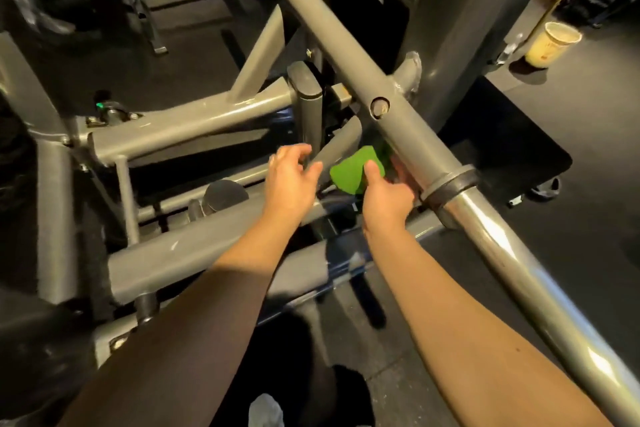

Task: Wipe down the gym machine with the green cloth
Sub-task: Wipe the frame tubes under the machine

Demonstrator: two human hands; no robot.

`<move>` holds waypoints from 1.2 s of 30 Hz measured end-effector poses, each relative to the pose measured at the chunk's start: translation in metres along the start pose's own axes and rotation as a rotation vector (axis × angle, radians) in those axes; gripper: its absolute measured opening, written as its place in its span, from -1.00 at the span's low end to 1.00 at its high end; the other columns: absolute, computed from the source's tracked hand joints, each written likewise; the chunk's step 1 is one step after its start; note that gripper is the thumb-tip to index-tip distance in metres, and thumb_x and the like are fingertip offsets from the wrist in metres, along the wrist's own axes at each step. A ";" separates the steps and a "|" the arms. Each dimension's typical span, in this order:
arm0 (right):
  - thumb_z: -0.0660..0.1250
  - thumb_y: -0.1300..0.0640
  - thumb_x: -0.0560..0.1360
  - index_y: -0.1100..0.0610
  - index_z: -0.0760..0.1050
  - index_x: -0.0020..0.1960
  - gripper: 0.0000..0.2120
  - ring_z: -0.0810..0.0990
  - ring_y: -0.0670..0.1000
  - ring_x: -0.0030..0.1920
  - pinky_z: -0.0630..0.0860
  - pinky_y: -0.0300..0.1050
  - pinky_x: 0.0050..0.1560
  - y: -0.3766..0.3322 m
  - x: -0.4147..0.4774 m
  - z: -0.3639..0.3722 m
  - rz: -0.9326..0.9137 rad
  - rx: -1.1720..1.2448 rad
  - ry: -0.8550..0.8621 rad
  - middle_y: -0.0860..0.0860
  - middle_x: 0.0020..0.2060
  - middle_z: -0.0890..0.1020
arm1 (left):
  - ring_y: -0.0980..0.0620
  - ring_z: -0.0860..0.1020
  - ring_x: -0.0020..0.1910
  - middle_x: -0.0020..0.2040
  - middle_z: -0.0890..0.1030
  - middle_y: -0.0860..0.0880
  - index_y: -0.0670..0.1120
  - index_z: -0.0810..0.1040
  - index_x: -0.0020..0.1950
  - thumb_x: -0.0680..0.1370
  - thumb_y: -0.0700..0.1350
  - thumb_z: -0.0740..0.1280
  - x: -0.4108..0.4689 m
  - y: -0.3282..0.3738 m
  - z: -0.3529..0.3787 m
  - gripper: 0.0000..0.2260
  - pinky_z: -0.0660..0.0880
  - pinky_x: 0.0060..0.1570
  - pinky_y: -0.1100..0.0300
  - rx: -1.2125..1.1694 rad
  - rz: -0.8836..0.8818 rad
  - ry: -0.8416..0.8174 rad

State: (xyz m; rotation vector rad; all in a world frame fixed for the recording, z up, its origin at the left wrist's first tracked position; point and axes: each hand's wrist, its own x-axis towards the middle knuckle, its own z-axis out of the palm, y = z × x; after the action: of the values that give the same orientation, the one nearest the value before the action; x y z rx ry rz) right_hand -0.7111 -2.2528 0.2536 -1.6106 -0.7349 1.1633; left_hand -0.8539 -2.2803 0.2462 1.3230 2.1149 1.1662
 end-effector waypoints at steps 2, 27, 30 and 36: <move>0.49 -0.11 0.48 0.23 0.45 0.41 -0.36 0.56 0.04 0.25 0.47 -0.06 0.34 0.007 0.022 0.011 0.007 -0.025 0.004 0.05 0.29 0.58 | -0.10 0.45 0.19 0.20 0.60 -0.09 -0.06 0.59 0.37 0.59 -0.06 0.42 0.017 -0.013 0.015 -0.65 0.38 0.24 0.07 0.039 0.084 0.018; 0.40 0.09 0.59 -0.02 0.55 0.31 -0.71 0.52 -0.17 0.25 0.47 -0.29 0.23 0.071 0.126 0.047 -1.431 0.058 0.085 -0.06 0.21 0.51 | 0.04 0.63 0.00 -0.02 0.69 0.06 0.01 0.71 0.09 0.56 -0.03 0.48 0.020 -0.084 0.064 -0.87 0.58 0.17 -0.05 0.018 0.377 0.296; 0.36 0.17 0.61 0.08 0.59 0.35 -0.69 0.51 -0.01 0.23 0.48 -0.10 0.30 0.106 0.112 0.059 -1.512 0.046 -0.169 0.05 0.19 0.50 | 0.07 0.63 -0.03 -0.05 0.68 0.07 0.03 0.71 0.07 0.55 -0.04 0.49 0.021 -0.084 0.067 -0.89 0.59 0.13 -0.03 0.012 0.338 0.297; 0.41 0.37 0.53 0.23 0.64 0.25 -0.70 0.50 0.04 0.12 0.46 -0.24 0.21 0.107 0.115 0.042 -1.769 -0.148 -0.303 0.13 0.08 0.52 | 0.09 0.61 -0.03 -0.04 0.68 0.07 0.02 0.70 0.07 0.55 -0.03 0.48 0.016 -0.083 0.066 -0.88 0.57 0.09 0.03 -0.011 0.334 0.297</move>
State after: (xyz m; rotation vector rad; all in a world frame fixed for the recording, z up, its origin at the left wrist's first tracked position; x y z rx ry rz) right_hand -0.7167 -2.1740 0.1115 -0.3427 -1.8476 -0.0267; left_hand -0.8623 -2.2543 0.1427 1.6292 2.1310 1.5931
